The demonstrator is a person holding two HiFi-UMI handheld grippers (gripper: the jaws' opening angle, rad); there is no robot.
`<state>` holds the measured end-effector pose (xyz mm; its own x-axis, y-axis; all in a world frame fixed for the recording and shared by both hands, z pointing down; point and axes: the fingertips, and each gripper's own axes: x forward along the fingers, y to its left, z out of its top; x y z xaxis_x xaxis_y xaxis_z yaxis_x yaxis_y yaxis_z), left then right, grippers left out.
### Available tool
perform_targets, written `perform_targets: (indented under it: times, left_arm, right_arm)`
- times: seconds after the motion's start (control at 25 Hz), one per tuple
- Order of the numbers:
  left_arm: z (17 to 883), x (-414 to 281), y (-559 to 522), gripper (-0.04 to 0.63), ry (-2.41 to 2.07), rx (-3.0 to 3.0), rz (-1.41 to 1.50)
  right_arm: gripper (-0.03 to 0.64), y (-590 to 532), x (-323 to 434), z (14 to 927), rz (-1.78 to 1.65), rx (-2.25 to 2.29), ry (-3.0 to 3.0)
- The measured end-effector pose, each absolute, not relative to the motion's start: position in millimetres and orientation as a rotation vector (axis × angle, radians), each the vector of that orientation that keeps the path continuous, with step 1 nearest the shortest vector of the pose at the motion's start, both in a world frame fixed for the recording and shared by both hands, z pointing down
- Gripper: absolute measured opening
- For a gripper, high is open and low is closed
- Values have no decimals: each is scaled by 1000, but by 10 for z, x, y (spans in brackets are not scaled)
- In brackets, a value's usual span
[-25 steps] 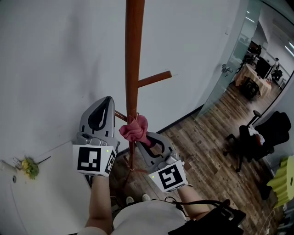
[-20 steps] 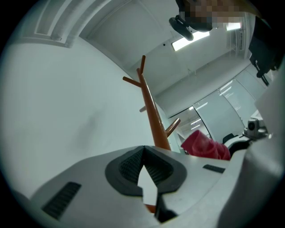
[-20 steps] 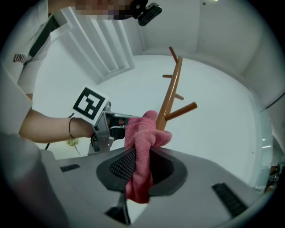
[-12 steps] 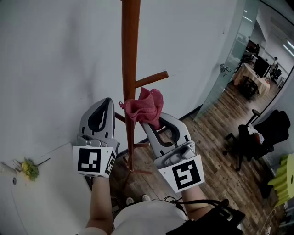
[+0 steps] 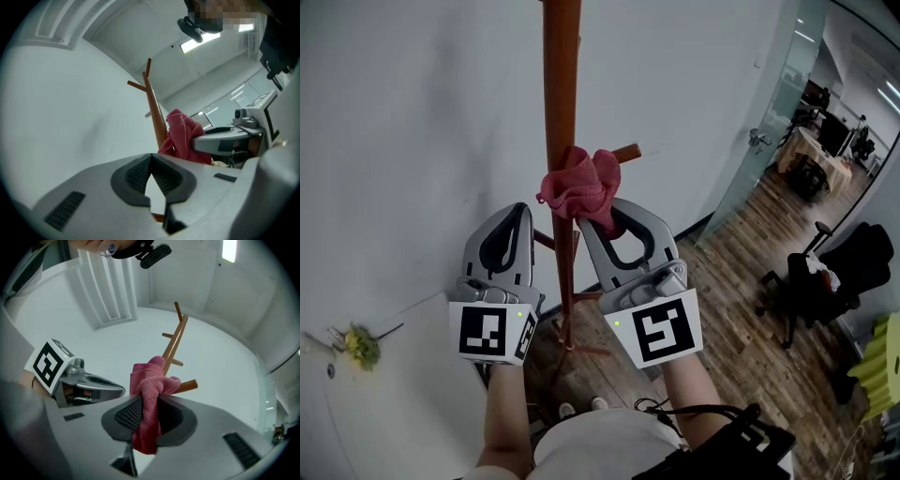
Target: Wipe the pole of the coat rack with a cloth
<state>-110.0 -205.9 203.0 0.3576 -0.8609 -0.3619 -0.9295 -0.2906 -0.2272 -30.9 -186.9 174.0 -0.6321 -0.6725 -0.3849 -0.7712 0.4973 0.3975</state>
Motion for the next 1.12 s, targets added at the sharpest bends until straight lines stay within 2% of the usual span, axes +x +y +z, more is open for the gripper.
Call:
perform_targets:
  times: [1.12]
  left_arm:
    - [1990,-1043,-2136,12,1536,-2242,243]
  right_arm:
    - [80,-2048,109,1612,814,-1422,2439]
